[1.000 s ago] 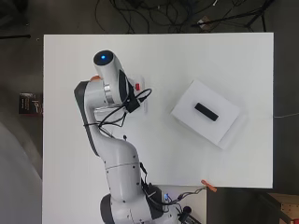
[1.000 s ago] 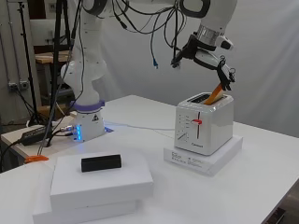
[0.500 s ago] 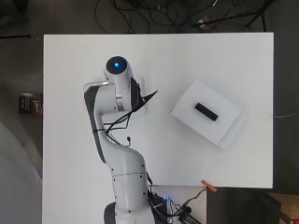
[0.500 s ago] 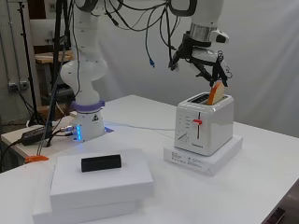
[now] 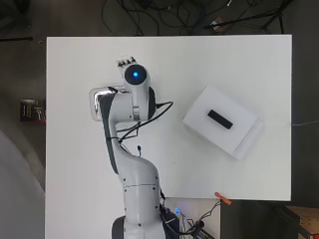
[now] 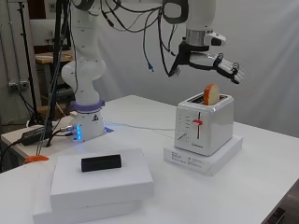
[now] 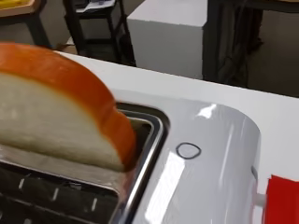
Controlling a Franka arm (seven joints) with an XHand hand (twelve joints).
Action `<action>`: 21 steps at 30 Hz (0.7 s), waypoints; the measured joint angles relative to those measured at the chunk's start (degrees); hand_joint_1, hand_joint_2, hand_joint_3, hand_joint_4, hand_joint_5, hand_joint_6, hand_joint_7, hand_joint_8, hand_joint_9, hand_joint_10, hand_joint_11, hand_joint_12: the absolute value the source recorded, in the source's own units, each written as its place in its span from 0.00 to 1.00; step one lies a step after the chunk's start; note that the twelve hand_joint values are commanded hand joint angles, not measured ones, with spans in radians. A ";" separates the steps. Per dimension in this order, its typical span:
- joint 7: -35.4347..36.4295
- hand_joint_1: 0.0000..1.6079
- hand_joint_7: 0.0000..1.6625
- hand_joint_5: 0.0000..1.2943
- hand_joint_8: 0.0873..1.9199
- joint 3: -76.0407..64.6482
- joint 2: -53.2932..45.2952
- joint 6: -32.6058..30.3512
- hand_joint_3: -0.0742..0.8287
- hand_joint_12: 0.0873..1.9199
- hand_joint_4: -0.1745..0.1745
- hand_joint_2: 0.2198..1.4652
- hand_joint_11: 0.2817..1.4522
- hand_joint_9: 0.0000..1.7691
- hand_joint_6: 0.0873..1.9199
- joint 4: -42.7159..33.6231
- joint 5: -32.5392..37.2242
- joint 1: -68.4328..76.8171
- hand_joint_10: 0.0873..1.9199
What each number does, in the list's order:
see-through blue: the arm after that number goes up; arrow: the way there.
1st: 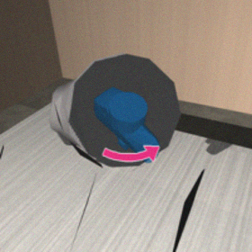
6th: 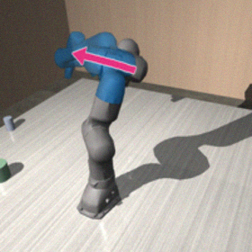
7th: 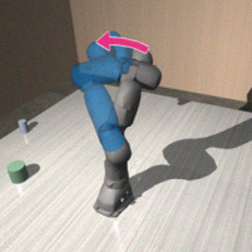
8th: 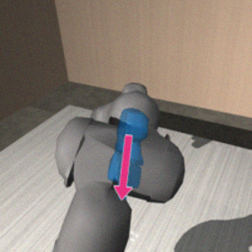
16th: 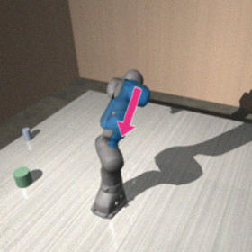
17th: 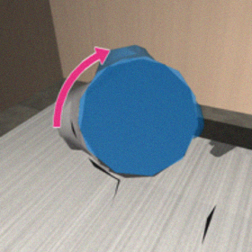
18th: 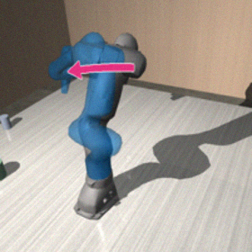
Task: Teleoperate dual arm-hand system to toast a bread
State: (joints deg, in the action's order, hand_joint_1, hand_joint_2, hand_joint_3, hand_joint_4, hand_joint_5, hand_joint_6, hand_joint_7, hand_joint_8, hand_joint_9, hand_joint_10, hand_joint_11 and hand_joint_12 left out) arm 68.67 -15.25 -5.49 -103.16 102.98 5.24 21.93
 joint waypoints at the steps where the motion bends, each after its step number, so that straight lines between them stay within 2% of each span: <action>1: -0.62 0.02 0.22 0.26 0.00 -0.82 -0.52 -0.16 0.08 0.00 0.30 0.67 0.07 0.23 0.00 0.30 1.47 -0.49 0.00; 5: 0.02 0.03 0.20 0.24 0.00 -4.80 -1.66 -1.03 0.08 0.00 0.30 0.67 0.06 0.21 0.00 1.97 6.73 -2.23 0.00; 10: -3.87 0.01 0.20 0.25 0.00 -5.87 -3.84 -2.37 0.08 0.00 0.31 0.67 0.05 0.20 0.00 4.84 7.41 -3.61 0.00; 14: -4.34 0.00 0.19 0.27 0.00 -5.94 -6.68 -2.30 0.07 0.00 0.29 0.66 0.05 0.20 0.00 5.32 8.00 -4.73 0.00; 16: -3.89 0.00 0.22 0.38 0.00 -5.93 -8.06 -1.88 0.08 0.00 0.36 0.66 0.05 0.21 0.00 4.96 10.02 -5.47 0.00; 18: -3.82 0.00 0.30 0.57 0.00 -5.83 -9.82 -1.80 0.08 0.00 0.58 0.68 0.06 0.27 0.00 4.58 11.50 -6.11 0.00; 19: -4.14 0.00 0.33 0.63 0.00 -5.71 -10.35 -1.99 0.08 0.00 0.65 0.69 0.06 0.31 0.00 4.59 11.34 -6.21 0.00; 20: -4.92 0.00 0.35 0.66 0.00 -5.56 -10.50 -2.34 0.08 0.00 0.69 0.69 0.07 0.33 0.00 4.65 10.71 -6.22 0.00; 21: -6.01 0.00 0.36 0.66 0.00 -5.45 -10.50 -2.64 0.08 0.00 0.69 0.69 0.07 0.35 0.00 4.69 9.91 -6.24 0.00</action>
State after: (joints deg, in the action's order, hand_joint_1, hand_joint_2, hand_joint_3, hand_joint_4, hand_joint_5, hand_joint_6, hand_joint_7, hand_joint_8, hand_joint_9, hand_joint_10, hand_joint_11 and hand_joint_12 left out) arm 62.66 -20.70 -15.99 -105.80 107.68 15.15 15.69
